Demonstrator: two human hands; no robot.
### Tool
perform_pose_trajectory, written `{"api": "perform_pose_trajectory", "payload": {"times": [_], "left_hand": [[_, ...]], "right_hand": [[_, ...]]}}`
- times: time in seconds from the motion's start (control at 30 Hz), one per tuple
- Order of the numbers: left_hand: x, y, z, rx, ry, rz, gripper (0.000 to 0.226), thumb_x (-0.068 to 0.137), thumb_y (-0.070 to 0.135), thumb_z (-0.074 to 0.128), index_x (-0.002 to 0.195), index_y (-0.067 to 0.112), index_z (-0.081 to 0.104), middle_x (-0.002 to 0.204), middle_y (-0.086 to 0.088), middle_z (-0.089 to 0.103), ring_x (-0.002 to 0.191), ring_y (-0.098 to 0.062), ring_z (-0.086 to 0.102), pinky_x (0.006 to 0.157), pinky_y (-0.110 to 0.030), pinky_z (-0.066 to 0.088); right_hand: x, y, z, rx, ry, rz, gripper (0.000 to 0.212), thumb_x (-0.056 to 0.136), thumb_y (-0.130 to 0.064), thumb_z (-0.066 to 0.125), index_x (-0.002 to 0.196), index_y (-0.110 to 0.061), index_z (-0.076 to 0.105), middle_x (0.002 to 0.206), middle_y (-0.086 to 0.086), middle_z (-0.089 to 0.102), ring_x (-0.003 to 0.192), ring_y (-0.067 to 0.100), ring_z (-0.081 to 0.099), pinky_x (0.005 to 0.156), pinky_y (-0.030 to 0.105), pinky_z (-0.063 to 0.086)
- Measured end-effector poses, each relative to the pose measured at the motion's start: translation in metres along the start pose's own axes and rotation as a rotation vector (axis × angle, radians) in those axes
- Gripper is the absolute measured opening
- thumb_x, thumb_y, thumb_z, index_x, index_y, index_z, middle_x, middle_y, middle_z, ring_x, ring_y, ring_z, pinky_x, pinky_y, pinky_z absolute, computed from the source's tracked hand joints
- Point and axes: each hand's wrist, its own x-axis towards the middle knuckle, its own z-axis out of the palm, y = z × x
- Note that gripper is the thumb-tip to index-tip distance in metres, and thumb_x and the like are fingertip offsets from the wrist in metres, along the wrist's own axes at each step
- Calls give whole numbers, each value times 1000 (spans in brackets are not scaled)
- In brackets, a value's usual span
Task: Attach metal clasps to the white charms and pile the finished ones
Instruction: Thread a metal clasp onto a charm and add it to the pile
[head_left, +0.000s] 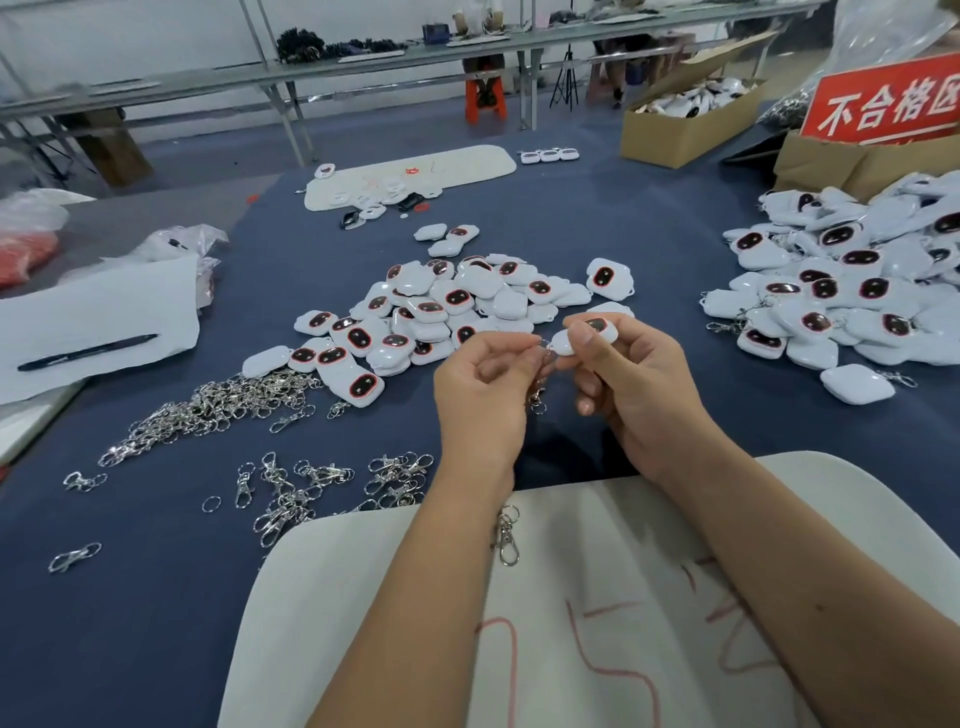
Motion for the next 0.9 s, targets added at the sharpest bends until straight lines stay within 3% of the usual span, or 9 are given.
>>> {"api": "perform_pose_trajectory", "payload": {"times": [0.13,0.27,0.33,0.43,0.57,0.77,0.9], "left_hand": [[8,0,-12,483,-96,311,22,89,0,71,83,20,74,78,8,75,77,-5,70,77,-20,55],[9,2,-18,695,-197,461,18,89,1,70,87,17,77,80,16,72,80,-1,67,75,-11,49],[8,0,-16,600,-149,405,15,89,2,72,88,16,77,80,11,74,77,-4,69,74,-14,52],[1,-1,-6,232,-41,131,12,89,4,74,96,14,74,79,-2,77,72,-12,72,71,-21,56],[-4,-1,1,-84,-101,-138,9,95,4,69,93,11,73,86,-11,77,77,-16,68,75,-28,55],[-5,3,2,-218,-65,-169,11,97,0,64,92,7,70,80,-10,75,75,-14,71,71,-21,58],[3,2,-4,54,-55,5,15,92,-3,68,85,10,69,69,-4,70,65,-12,65,68,-25,56]], "right_hand": [[-1,1,0,-42,24,11,35,80,-38,79,100,-10,71,74,6,71,53,12,52,48,23,47],[-1,1,-1,-87,35,15,35,80,-41,79,98,-11,72,72,4,67,54,12,52,48,24,47],[-1,1,0,-59,30,2,34,83,-39,78,101,-10,71,75,5,67,55,12,52,49,24,48],[-1,-2,1,26,-26,-22,32,89,-31,74,108,-7,67,78,8,66,57,13,52,52,25,48],[-1,-4,-1,104,-53,-17,39,89,-24,72,120,-3,62,82,9,62,58,13,51,53,24,49],[-1,-1,2,38,-58,-3,34,86,-31,74,110,-9,66,80,8,65,60,12,52,52,25,49],[0,0,1,20,-34,1,30,87,-33,74,104,-10,68,75,4,68,58,10,52,49,23,46]]}}
